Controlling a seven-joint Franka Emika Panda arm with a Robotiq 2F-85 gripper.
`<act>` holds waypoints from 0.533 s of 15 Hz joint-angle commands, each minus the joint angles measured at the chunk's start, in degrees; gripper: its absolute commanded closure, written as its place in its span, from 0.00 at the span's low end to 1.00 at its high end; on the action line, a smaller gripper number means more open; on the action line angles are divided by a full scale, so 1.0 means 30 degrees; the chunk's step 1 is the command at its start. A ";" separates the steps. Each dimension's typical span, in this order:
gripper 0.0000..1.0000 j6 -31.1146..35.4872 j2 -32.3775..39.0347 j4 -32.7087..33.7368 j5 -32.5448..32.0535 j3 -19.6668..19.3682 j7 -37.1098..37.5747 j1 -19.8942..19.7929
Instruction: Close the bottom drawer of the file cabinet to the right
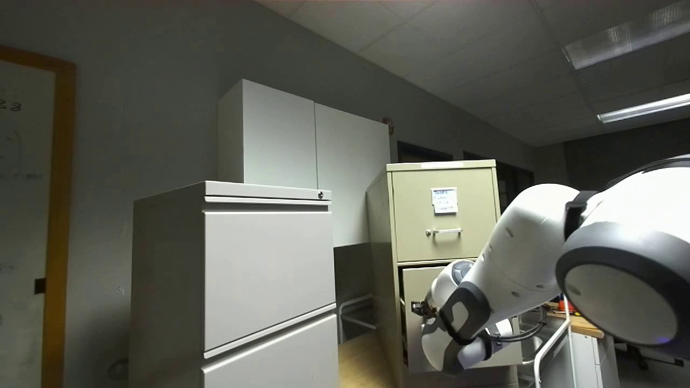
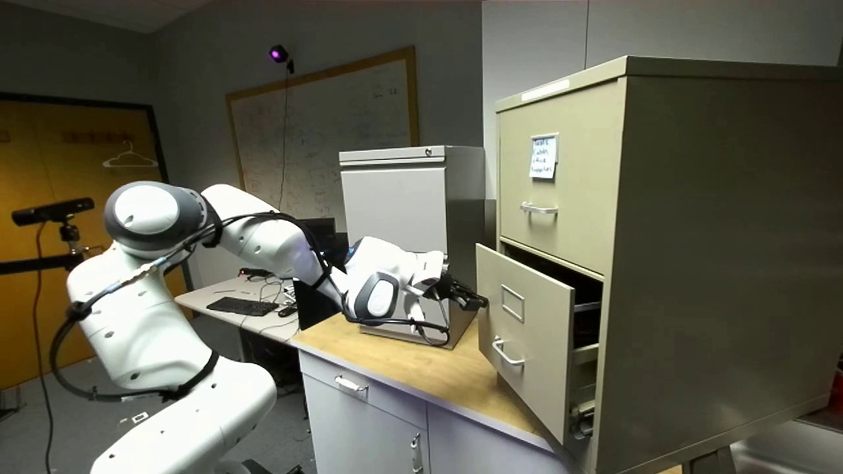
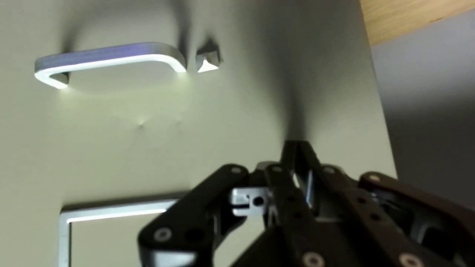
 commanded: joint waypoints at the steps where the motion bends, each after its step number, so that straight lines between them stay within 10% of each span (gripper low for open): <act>1: 0.99 -0.1398 -0.1059 0.3261 0.0667 0.4978 0.1671 -0.5095; 8: 0.99 -0.5114 -0.3932 0.8732 0.2024 1.0552 0.3781 -1.1012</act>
